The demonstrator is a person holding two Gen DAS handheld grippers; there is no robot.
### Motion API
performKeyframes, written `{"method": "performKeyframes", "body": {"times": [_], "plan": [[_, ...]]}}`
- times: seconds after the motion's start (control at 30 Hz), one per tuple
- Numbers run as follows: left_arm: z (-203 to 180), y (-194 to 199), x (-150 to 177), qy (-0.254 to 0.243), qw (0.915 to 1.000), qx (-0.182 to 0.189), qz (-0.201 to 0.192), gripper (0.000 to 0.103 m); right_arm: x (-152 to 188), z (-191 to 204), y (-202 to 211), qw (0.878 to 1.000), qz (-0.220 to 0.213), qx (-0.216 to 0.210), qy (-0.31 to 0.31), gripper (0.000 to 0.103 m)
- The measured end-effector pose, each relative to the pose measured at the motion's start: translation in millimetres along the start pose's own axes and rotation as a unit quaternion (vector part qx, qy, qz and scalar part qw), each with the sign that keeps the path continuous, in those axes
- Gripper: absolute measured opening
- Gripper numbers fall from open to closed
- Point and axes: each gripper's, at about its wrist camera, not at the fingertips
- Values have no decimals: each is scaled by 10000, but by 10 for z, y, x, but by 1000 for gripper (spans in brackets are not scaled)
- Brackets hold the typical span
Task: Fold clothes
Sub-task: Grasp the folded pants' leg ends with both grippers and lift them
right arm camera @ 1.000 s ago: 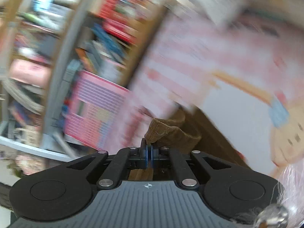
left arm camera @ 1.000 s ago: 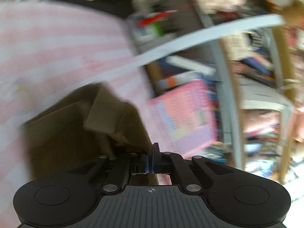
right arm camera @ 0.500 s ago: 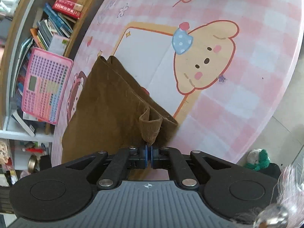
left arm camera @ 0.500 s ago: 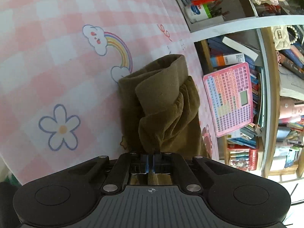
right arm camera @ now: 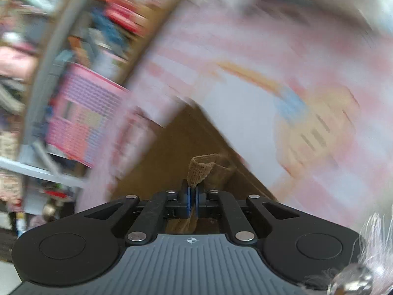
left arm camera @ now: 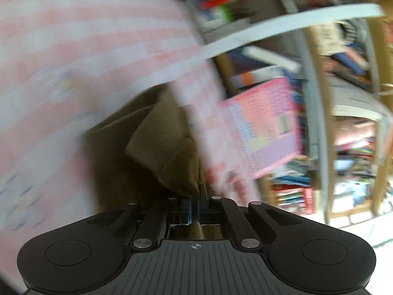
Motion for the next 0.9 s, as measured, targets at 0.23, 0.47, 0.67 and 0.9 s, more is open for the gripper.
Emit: {"method": "performKeyframes", "body": {"times": [0.23,0.47,0.67,0.9], "plan": [[-126,296,-133,-442,9985,284,-147,2,-99,109,378,9975,-369,-603,59,3],[618,207,147,289,9954,-850,323,3,343,-583,-61,9953,511,718,-410,4],[427,207,94,84,9974,-667,243,3,300,-467,-124,9956,464,811,-55,4],[139,288,107,-230,9997,17,28,3,321,-419,-73,9953,230,939,75,4]]}}
Point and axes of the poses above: each gripper's, at about its wrist camera, not at the fingertips, and y roughly against the way its jaws point, z to its left, x to its underside, and after that the axes turned 3 degrees about -z, right-handed
